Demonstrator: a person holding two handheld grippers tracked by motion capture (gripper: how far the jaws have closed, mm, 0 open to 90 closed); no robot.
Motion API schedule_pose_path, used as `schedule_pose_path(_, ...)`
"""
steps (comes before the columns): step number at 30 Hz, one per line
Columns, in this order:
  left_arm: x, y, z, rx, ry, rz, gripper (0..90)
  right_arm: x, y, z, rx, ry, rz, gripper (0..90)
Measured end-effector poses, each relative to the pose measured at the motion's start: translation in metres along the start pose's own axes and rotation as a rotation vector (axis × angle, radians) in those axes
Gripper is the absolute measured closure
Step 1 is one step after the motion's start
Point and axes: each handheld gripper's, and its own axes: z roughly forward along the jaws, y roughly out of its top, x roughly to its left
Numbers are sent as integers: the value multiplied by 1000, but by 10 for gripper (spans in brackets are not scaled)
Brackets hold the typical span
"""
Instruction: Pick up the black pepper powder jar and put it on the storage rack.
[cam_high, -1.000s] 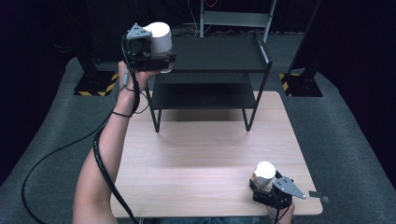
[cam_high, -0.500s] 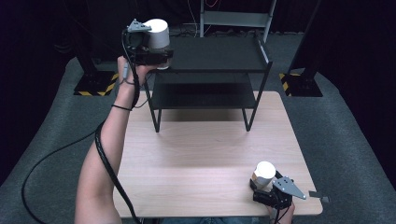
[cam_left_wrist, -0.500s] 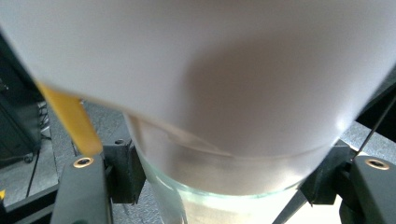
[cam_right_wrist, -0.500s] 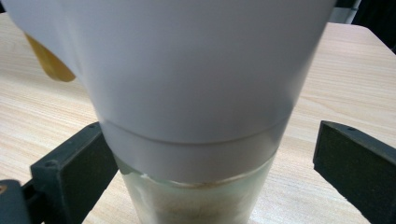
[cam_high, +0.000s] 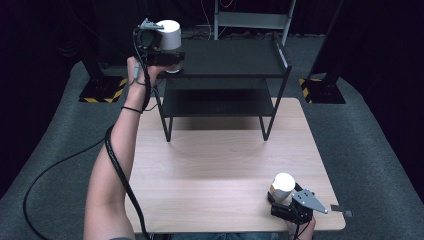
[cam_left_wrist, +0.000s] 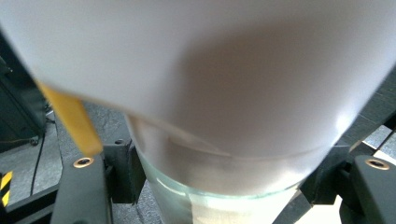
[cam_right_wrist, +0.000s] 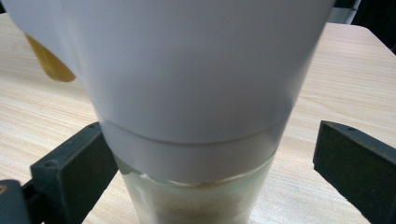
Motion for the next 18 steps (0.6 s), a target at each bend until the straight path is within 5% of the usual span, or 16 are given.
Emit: schedule_pose_path(18, 12, -5, 5, -13, -29, -36, 303, 0, -1, 0, -3, -2, -1, 1)
